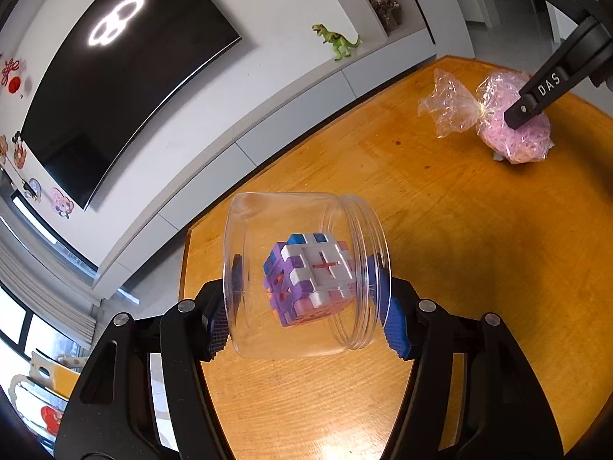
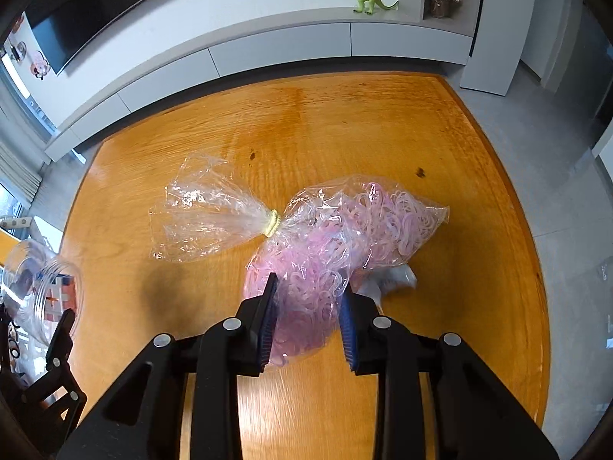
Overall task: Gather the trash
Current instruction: 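Lift the jar with the left tool while the right tool lifts the bag, then carry the jar and bag over the black bin and open both tools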
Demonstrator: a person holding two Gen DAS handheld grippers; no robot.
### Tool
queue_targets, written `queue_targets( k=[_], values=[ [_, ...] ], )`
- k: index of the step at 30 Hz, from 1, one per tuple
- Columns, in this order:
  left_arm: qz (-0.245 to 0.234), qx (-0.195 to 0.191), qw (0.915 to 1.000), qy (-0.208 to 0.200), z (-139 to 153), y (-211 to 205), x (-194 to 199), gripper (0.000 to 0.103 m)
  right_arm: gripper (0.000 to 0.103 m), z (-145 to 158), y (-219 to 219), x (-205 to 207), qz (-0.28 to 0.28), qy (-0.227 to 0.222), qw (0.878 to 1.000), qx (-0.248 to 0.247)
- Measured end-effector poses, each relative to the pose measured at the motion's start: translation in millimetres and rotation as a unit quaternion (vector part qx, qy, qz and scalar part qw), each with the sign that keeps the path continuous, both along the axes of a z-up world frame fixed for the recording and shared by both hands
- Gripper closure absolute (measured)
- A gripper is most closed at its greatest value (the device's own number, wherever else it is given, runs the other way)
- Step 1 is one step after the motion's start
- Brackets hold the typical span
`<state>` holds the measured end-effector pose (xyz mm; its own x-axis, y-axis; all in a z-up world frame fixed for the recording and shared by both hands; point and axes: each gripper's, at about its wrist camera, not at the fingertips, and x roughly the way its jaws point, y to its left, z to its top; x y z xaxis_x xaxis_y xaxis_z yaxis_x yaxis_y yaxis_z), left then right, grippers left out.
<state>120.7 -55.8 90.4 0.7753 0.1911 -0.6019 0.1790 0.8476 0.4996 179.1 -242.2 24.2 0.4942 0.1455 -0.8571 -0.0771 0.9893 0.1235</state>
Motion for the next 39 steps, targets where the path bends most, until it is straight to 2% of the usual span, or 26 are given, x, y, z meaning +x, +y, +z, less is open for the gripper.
queue_targets(
  k=[16, 26, 32, 39],
  values=[
    [-0.044, -0.066, 0.9969, 0.007, 20.4, -49.9, -67.2, 0.041, 0.072, 19.6, -65.7, -123.7, -0.018, -0.024, 0.999, 0.017],
    [-0.099, -0.078, 0.9919, 0.016, 24.9, -106.3, -103.3, 0.041, 0.072, 25.1, -119.1, -200.3, -0.041, -0.040, 0.998, 0.022],
    [-0.152, -0.092, 0.9838, 0.024, 26.9, -153.6, -132.2, 0.041, 0.072, 25.0, -161.6, -257.4, -0.073, -0.056, 0.996, 0.024],
    [-0.234, -0.105, 0.9652, 0.048, 23.9, -224.2, -171.6, 0.041, 0.072, 14.4, -220.6, -330.1, -0.122, -0.065, 0.990, 0.022]
  ],
)
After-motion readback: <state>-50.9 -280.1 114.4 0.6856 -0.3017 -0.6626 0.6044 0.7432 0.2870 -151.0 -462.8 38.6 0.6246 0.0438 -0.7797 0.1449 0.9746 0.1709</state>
